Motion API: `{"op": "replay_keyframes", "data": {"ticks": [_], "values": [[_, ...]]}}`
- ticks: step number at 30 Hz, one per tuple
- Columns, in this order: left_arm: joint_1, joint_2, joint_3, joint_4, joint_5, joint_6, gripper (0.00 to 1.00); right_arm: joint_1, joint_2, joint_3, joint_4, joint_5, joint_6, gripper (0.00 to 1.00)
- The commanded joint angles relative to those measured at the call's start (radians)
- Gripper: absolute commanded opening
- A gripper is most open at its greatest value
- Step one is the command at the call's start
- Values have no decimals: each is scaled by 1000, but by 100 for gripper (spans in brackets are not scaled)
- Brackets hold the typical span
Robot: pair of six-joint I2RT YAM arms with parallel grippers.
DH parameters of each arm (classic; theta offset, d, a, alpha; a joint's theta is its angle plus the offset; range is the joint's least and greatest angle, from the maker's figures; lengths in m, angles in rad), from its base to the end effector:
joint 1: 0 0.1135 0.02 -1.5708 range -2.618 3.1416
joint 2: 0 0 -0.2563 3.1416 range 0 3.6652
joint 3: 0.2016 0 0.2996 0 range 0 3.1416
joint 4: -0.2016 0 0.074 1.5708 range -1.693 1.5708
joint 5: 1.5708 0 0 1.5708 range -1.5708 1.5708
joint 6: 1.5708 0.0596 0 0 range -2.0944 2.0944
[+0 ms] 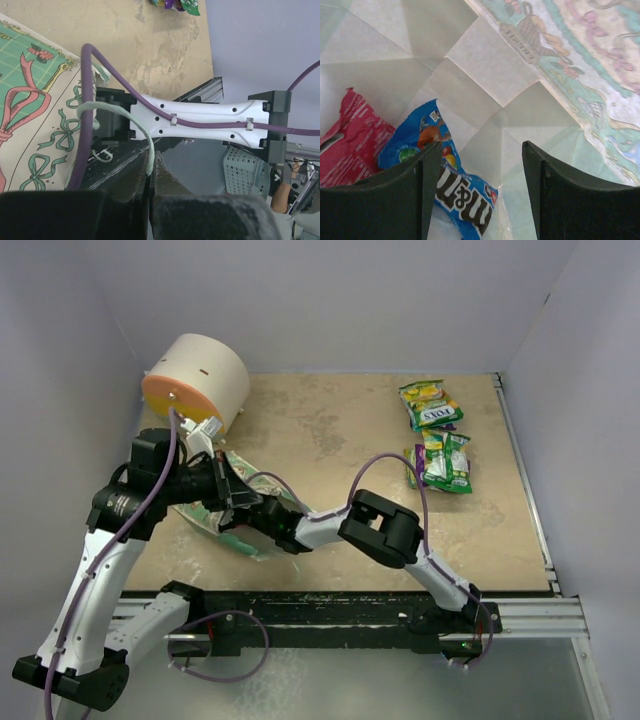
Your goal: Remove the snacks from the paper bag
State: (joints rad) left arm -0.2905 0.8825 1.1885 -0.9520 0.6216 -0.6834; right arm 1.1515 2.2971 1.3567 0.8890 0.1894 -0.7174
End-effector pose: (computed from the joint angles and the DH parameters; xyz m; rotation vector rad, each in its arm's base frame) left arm 0.1978 -0.0954 0.3834 -0.0887 2.3512 -1.2014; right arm 0.2317 0.4924 0.0966 -1.2143 1.0787 0.1809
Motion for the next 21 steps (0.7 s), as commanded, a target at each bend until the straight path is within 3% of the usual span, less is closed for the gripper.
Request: {"op": "replay_keyframes", "data": {"ticks": [1,7,12,17,21], "values": [[-6,-9,17,58,88,32,0,-16,50,92,-63,3,-25,67],[-6,1,13,40,74,44,0,-17,59,73,-77,-116,-74,68],[-6,-1,6,45,73,39,0,-27,119,192,-165,-38,-53,65],[-7,-21,5,7,26,32,0,-43,132,230,-220,3,-53,48],[-7,-55,-16,-27,-43,9,0,-48,103,208,-204,4,-54,23]]}}
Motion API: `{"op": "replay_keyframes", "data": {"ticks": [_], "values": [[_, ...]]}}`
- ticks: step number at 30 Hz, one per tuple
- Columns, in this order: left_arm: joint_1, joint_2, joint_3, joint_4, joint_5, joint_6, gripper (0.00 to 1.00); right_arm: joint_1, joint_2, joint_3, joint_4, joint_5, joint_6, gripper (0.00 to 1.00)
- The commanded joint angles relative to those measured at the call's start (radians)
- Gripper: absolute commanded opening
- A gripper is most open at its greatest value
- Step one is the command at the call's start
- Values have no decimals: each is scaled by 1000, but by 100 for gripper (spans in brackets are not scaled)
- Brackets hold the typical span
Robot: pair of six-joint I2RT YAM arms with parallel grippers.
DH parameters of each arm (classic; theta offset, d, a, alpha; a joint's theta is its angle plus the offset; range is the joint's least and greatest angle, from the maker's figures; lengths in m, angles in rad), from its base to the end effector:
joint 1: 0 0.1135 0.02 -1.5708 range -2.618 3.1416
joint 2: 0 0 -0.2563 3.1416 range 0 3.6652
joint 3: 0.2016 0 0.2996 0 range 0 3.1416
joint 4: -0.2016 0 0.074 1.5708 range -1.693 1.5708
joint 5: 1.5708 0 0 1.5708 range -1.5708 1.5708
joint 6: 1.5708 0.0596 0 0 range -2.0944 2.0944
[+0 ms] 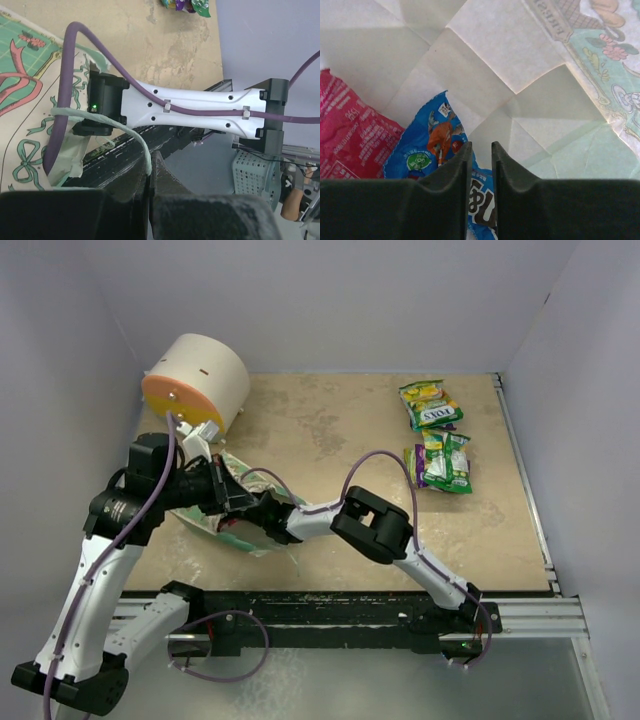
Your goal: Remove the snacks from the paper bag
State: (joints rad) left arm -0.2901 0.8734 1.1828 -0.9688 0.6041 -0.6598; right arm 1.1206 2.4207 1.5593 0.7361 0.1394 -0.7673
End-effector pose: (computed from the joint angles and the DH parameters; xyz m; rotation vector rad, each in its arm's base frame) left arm 0.1954 -0.0936 0.3811 -0.0786 2.3581 -1.1690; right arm 0.2604 0.5197 0.0824 -1.3106 1.0780 0.1461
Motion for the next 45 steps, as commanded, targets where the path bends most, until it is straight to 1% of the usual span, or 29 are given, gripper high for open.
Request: {"op": "replay_keyframes", "data": {"ticks": [1,6,10,13,18,20,27,30,33,35,37,38,40,42,45], "values": [[-7,-53,-18,-18,-44,-21,0,-18,-28,2,-49,57,-3,18],[-7,-67,-34,-70,-156,-41,0,-18,-99,-42,-38,65,16,9],[-6,-67,-35,-95,-222,-45,0,-17,-190,-129,-40,77,68,0],[-6,-73,-40,-88,-253,-55,0,-3,-266,-207,-27,65,85,0],[-7,-57,-32,-48,-257,-69,0,27,-354,-327,-14,27,87,0],[-7,-46,-27,-33,-256,-68,0,44,-382,-363,-15,37,95,0],[-7,-22,-4,9,-249,-72,0,61,-533,-480,-15,30,229,0],[-6,-19,0,39,-222,-72,0,61,-564,-510,-35,14,244,0],[-7,-12,-10,69,-166,-75,0,63,-553,-505,-51,-18,211,0],[-6,-3,-16,82,-142,-75,0,75,-516,-480,-58,-3,159,12],[-7,1,-18,98,-120,-72,0,81,-477,-447,-55,10,116,20],[-7,4,-18,103,-110,-71,0,82,-459,-433,-48,10,101,26],[-7,12,-20,106,-92,-64,0,81,-420,-401,-35,12,80,34],[-6,21,-18,105,-74,-56,0,81,-378,-363,-32,15,82,40],[-6,25,-21,104,-54,-51,0,78,-325,-303,-25,31,77,46]]}}
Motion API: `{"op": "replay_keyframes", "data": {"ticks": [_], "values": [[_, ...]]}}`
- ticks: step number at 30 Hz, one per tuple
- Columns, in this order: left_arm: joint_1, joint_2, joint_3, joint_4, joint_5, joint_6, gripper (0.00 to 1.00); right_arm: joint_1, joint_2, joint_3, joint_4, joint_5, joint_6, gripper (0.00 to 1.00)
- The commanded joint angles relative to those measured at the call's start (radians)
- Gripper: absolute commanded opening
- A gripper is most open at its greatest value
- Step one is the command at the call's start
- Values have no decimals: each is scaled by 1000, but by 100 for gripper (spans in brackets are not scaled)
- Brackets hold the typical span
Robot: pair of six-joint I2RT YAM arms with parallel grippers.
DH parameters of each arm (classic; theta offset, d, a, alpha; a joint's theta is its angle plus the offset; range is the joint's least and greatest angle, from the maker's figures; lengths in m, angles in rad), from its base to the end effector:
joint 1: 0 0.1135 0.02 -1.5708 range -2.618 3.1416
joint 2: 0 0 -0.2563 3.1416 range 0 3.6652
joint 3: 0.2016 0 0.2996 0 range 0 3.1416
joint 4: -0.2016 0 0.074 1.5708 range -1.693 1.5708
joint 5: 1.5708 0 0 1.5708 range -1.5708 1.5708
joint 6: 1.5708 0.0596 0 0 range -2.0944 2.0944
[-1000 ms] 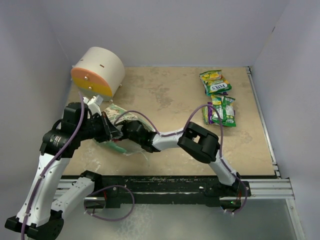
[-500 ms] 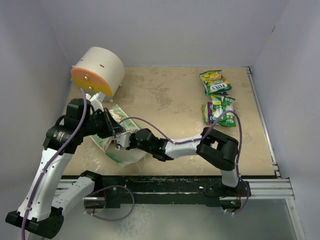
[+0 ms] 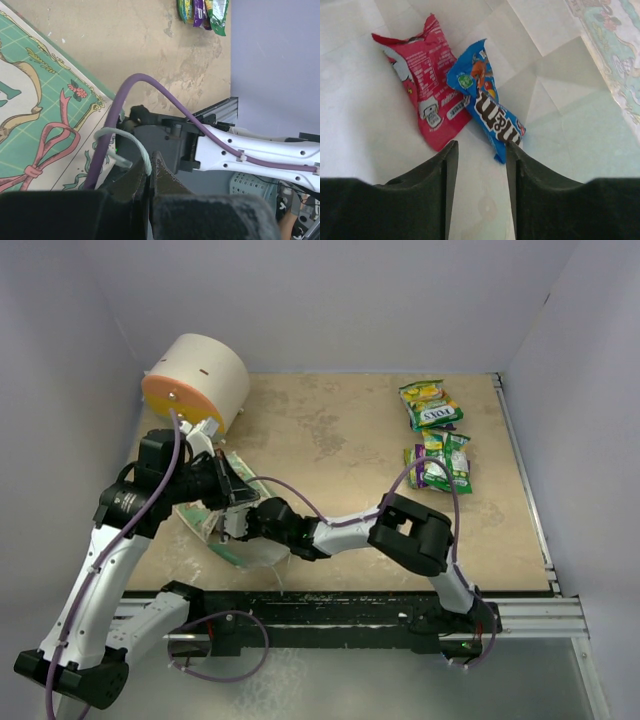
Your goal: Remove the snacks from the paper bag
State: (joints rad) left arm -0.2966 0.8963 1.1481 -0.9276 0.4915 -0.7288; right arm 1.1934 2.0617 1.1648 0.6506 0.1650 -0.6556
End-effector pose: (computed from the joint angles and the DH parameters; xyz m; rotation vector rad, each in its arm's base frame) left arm 0.2098 -0.0935 0.3658 -0.2296 2.3769 -1.0764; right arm 0.1932 0.4609 0.1152 -1.3792 1.1871 0.2314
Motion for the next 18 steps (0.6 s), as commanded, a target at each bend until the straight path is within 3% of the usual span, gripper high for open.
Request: {"op": "replay_keyframes", "data": {"ticks": [1,7,16,18], "values": [[-1,1,10,64,65,21,0,5,60,115,57,14,-36,47],[-1,4,-7,71,115,28,0,-4,169,244,45,90,5,56],[-1,17,-26,81,153,32,0,-8,227,347,39,34,22,66],[0,27,-17,69,131,34,0,-8,221,347,51,19,31,74]]}}
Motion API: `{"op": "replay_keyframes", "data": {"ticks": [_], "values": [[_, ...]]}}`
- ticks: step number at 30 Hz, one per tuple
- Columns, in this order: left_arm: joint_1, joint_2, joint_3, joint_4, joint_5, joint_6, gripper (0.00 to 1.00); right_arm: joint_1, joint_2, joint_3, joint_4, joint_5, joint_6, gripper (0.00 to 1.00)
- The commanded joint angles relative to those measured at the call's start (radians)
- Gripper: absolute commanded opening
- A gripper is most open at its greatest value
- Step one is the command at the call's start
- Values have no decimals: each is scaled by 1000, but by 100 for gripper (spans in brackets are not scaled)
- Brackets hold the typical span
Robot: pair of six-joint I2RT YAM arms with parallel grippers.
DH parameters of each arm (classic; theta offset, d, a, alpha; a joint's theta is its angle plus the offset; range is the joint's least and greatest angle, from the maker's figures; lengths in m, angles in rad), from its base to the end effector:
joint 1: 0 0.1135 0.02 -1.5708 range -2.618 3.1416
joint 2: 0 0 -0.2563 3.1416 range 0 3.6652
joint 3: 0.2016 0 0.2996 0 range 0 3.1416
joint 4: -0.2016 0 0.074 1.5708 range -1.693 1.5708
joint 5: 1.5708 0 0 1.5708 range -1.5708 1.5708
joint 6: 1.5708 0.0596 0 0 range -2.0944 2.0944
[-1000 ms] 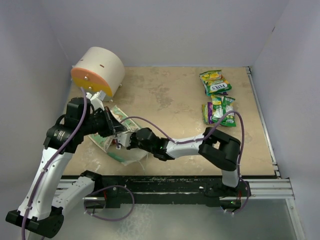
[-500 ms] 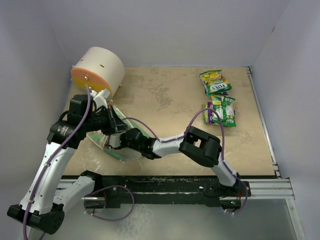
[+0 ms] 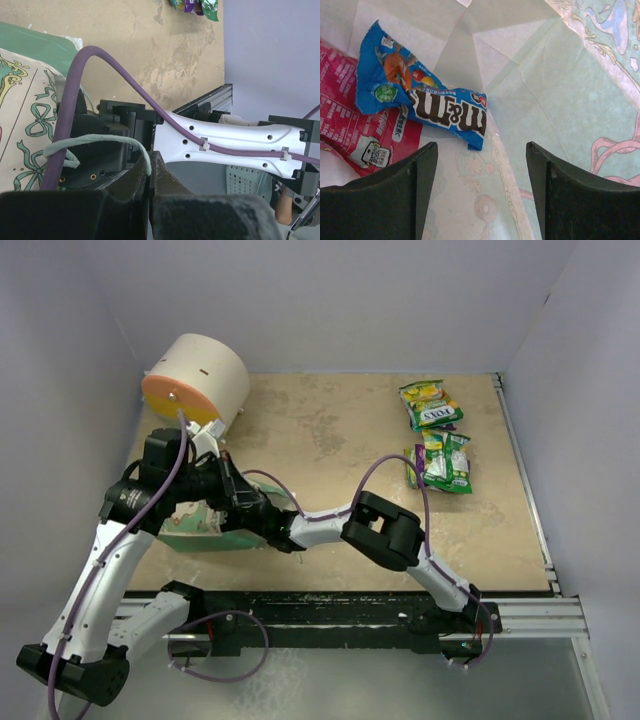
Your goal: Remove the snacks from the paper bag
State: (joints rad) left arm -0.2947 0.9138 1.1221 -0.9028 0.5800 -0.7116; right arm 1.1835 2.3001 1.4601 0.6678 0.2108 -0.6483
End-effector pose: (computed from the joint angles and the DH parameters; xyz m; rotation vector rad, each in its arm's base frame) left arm 0.2139 -0.0991 0.3566 -0.1674 2.4030 -1.1626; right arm 0.2237 0.5154 0.1034 -1.2834 1.1804 0.2091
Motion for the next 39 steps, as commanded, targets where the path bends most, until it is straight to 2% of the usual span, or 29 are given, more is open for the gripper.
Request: {"op": "replay_keyframes", "data": {"ticks": [1,5,11,19,25,30,32,33,39], "values": [[-1,18,13,39,36,17,0,2,-28,36,63,-40,36,76],[-2,57,24,45,38,29,0,2,-77,-47,179,-195,12,79],[-3,98,30,56,65,48,0,4,-26,14,123,-354,-84,79],[-2,136,44,56,103,62,0,0,122,225,0,-342,-145,76],[-1,136,50,32,103,71,0,-24,205,365,-181,-311,-163,58],[-2,119,40,14,87,68,0,-50,216,388,-168,-220,-88,39],[-2,113,37,9,78,67,0,-70,190,365,-140,-199,-55,22],[-2,111,34,5,73,65,0,-79,173,337,-110,-183,-41,17],[-2,108,28,5,22,50,0,-114,56,172,-45,-99,-1,1]]}}
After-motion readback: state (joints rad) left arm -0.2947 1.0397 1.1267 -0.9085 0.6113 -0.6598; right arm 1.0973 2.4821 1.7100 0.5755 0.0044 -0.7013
